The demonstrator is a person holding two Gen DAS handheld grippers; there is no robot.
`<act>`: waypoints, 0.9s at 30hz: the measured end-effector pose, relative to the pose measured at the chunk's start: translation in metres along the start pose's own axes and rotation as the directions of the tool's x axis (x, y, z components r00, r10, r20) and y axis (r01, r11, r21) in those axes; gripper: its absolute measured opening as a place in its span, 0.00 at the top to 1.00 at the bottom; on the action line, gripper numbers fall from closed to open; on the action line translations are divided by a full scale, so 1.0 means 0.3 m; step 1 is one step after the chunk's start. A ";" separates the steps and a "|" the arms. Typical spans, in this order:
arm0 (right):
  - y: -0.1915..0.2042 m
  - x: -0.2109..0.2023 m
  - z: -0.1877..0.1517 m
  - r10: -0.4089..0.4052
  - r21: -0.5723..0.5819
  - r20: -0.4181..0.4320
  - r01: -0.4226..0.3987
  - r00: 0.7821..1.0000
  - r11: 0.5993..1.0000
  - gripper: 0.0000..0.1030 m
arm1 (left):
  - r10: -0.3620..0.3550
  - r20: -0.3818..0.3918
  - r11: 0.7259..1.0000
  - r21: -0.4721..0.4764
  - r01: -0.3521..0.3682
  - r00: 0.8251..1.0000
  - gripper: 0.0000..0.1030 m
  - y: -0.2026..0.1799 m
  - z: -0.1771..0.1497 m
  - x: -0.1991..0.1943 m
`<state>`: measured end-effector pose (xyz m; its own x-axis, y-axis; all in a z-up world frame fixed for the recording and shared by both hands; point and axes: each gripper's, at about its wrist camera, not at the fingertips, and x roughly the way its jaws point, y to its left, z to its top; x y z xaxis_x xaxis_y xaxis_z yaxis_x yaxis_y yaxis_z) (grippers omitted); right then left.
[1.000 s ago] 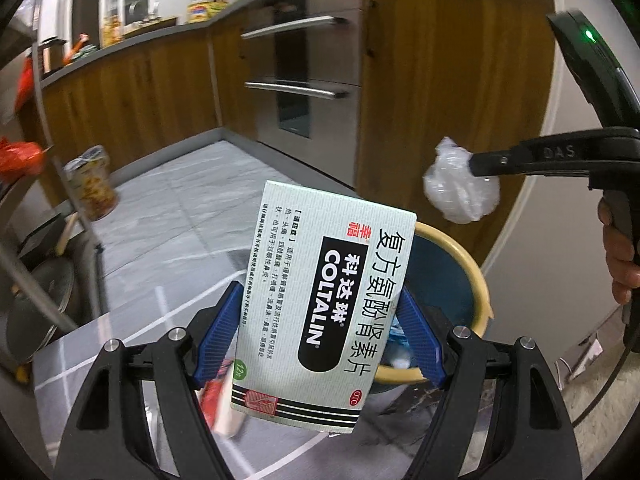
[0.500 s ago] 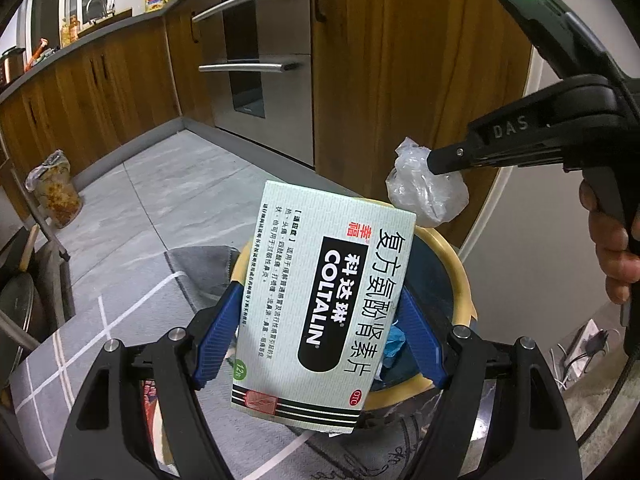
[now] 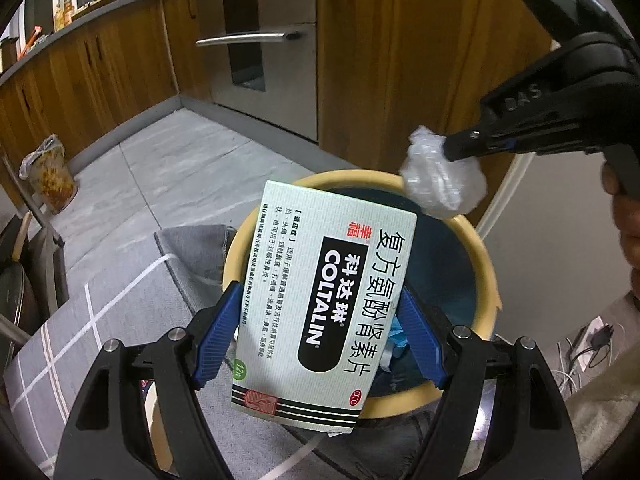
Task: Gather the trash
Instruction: 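Lift the medicine box and plastic bag and carry both over the teal bin, then open both grippers to drop the medicine box and plastic bag into the bin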
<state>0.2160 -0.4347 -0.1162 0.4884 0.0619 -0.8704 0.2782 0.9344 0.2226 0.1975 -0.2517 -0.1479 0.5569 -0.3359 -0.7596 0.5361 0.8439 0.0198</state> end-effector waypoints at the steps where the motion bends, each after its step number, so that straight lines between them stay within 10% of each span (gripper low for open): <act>1: -0.002 0.005 0.001 0.000 0.005 -0.005 0.000 1.000 1.000 0.90 | -0.002 -0.002 1.000 -0.001 0.002 1.000 0.27 -0.001 0.001 0.008; 8: 0.002 0.020 0.018 -0.028 -0.001 0.007 0.028 1.000 1.000 0.90 | -0.013 0.029 1.000 0.009 0.013 0.999 0.26 -0.031 0.016 0.018; 27: 0.048 -0.035 0.007 -0.007 -0.024 0.065 0.008 0.998 1.000 0.35 | 0.017 0.058 1.000 -0.023 -0.016 0.998 0.12 -0.013 -0.007 -0.047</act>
<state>0.2166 -0.4226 -0.1031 0.5396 0.0326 -0.8413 0.2621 0.9431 0.2047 0.1861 -0.2493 -0.1386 0.6018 -0.3451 -0.7203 0.5128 0.8584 0.0172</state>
